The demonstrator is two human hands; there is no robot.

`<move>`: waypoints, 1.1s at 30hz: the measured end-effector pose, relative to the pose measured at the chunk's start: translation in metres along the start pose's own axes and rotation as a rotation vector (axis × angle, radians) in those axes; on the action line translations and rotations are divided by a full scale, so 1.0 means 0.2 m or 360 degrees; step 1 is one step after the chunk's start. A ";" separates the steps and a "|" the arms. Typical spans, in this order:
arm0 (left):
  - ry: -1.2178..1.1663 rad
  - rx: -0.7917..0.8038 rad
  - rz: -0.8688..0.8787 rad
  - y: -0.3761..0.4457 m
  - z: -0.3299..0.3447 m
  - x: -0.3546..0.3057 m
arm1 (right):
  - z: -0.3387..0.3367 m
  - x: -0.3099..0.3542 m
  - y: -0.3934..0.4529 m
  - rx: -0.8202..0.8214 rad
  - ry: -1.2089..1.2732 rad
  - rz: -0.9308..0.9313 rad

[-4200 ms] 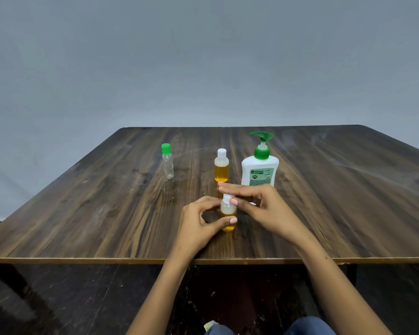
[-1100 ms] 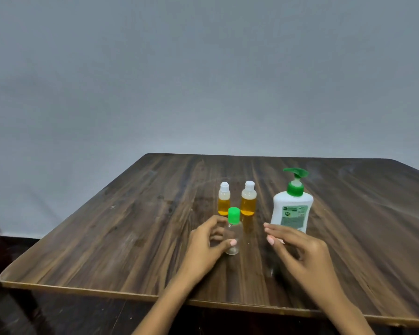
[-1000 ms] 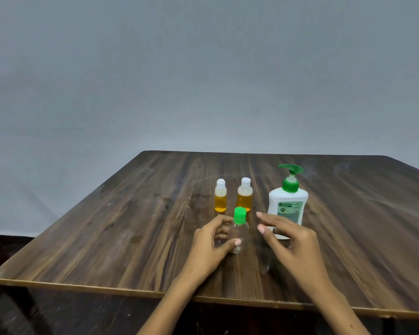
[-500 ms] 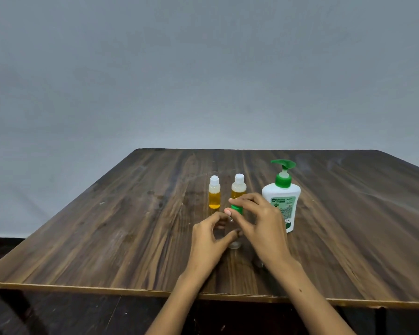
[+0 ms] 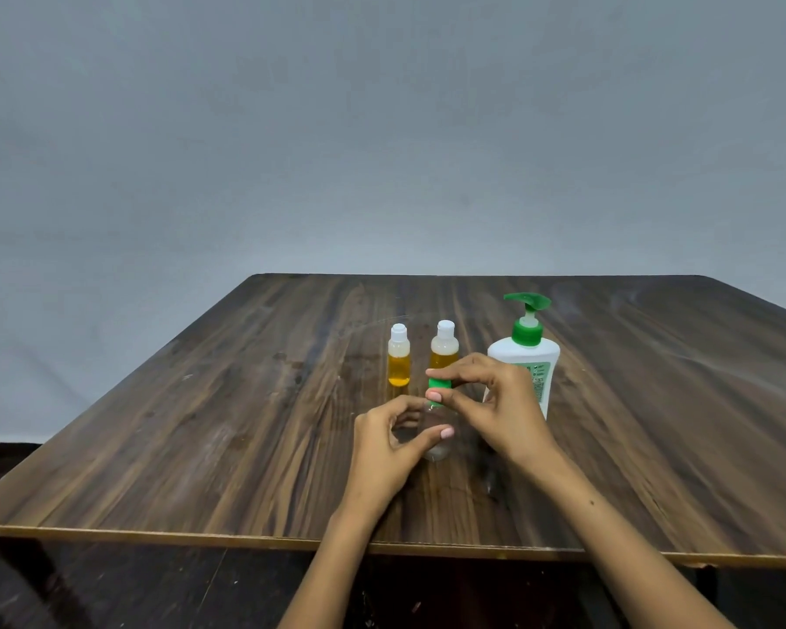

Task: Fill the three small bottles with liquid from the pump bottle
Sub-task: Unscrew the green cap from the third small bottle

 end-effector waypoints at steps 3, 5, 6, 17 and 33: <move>-0.0056 0.0038 -0.0038 0.00 0.00 0.01 | 0.01 -0.01 0.01 0.0048 0.0000 -0.0013; -0.0105 0.0094 -0.0070 0.01 0.01 0.01 | 0.01 -0.02 0.00 0.0100 0.0037 -0.0007; -0.0141 0.0134 -0.0085 0.01 0.01 0.01 | 0.01 -0.02 0.01 0.0147 0.0069 -0.0002; -0.0162 0.0134 -0.0076 -0.01 0.01 0.00 | -0.03 0.05 0.07 0.0361 -0.0553 -0.0029; -0.0177 0.0123 -0.0114 -0.01 0.01 0.00 | 0.04 0.08 0.14 0.0704 -0.0951 -0.0052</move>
Point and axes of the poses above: each hand's wrist, its own y-axis towards the middle knuckle, its own z-axis out of the palm, x = y × z, the point moved 7 cm from there along y, towards the middle knuckle, and after that the axes turned 2 degrees about z, right-handed, at the moved point
